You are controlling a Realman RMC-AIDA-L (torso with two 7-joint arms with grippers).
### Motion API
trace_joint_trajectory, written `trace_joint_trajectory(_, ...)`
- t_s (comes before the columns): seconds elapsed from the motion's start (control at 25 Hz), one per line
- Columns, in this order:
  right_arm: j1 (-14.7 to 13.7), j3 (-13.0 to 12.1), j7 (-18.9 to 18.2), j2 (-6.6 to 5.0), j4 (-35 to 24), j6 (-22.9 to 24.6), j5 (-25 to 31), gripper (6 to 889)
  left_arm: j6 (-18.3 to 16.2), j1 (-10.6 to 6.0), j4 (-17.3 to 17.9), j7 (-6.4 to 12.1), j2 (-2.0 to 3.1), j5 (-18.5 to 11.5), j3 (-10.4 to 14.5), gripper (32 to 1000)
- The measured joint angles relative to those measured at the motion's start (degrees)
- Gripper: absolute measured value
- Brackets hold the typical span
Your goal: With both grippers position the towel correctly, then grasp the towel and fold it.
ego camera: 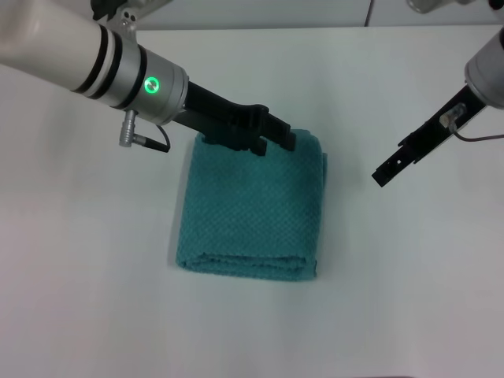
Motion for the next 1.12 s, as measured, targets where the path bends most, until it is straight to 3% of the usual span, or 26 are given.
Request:
trace_joint_trajectory(0.08,-0.02,0.0,-0.01,0.0,0.01,0.0,0.0,853,0.13,0.0,0.11,-0.03,0.05,0.22,-0.01,359)
trace_joint_trajectory(0.28,-0.17,0.0,-0.01,0.0,0.01,-0.09,0.0,853,0.19,0.13,-0.12,-0.23,0.29,0.75,-0.17,633)
trace_joint_trajectory(0.4,-0.22,0.0,0.0,0.0,0.01,-0.09,0.0,854,0.38,0.21,-0.12,-0.56,0.47,1.12,-0.34,855)
trace_joint_trajectory(0.6,-0.24,0.0,0.0,0.0,0.01,-0.09,0.0,853,0.75,0.21,0.04,-0.72,0.58,1.13,-0.17,937)
trace_joint_trajectory(1.12,-0.24,0.0,0.05,0.0,0.1,-0.08,0.0,854,0.78,0.17,-0.12,-0.89,0.78,1.19,-0.08,937)
